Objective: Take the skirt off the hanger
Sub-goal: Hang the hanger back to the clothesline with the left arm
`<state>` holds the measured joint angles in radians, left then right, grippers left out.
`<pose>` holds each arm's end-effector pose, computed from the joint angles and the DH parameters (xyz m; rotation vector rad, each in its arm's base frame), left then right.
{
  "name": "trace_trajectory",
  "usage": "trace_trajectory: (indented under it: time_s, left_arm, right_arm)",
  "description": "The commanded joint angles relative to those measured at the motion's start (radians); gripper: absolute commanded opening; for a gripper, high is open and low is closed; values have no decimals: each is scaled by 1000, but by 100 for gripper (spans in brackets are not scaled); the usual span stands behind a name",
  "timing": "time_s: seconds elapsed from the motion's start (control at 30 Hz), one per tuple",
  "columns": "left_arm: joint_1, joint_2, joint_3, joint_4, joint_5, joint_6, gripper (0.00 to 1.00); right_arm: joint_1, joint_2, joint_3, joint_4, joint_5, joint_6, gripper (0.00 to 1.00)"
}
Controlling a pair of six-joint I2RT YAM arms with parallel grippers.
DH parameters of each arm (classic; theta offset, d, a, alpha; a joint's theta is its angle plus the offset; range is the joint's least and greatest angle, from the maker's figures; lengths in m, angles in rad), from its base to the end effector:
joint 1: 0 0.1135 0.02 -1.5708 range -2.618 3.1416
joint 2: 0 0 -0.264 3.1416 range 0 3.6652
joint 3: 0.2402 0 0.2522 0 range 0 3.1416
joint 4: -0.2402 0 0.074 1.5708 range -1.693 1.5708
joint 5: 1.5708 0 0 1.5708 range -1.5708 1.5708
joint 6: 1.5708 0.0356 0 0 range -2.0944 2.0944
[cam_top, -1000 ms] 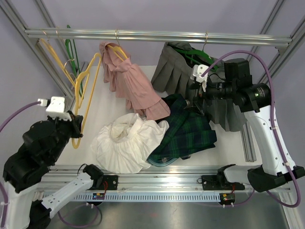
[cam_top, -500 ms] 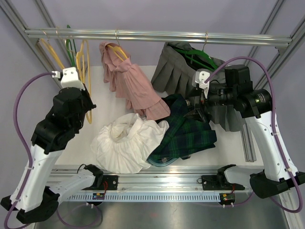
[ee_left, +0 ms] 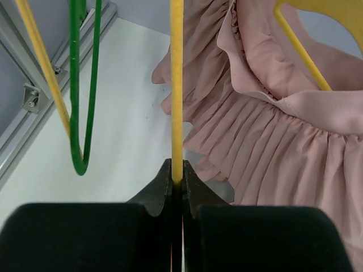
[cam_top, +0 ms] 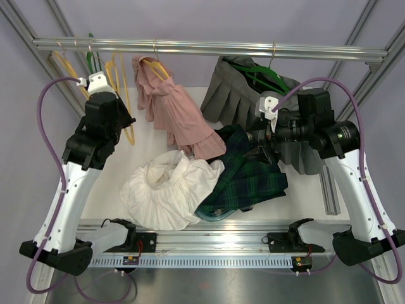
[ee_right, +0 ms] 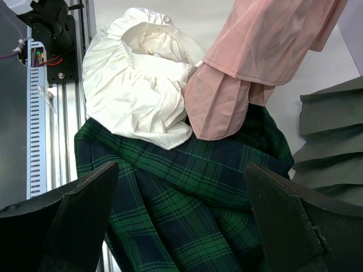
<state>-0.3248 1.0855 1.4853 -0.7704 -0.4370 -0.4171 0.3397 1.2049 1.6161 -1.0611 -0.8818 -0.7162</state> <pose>0.1926 -0.0490 0.4591 -0.3729 1.8690 -0.0775 0.1823 0.0936 0.4545 -1.4039 1.4834 0.7372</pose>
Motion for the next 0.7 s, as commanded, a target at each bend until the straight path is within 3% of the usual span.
trace_trajectory:
  time_s: [0.0, 0.27, 0.57, 0.67]
  left_arm:
    - [20, 51, 53, 102, 9, -41, 0]
    - [43, 129, 61, 98, -25, -42, 0]
    - [53, 125, -22, 137, -9, 9, 0]
    - [62, 111, -57, 149, 9, 18, 4]
  right_arm:
    - [-4, -27, -15, 38, -31, 15, 100]
    - [-4, -33, -27, 38, -36, 20, 99]
    - [-2, -28, -33, 36, -49, 23, 100]
    - [-4, -27, -30, 33, -51, 21, 99]
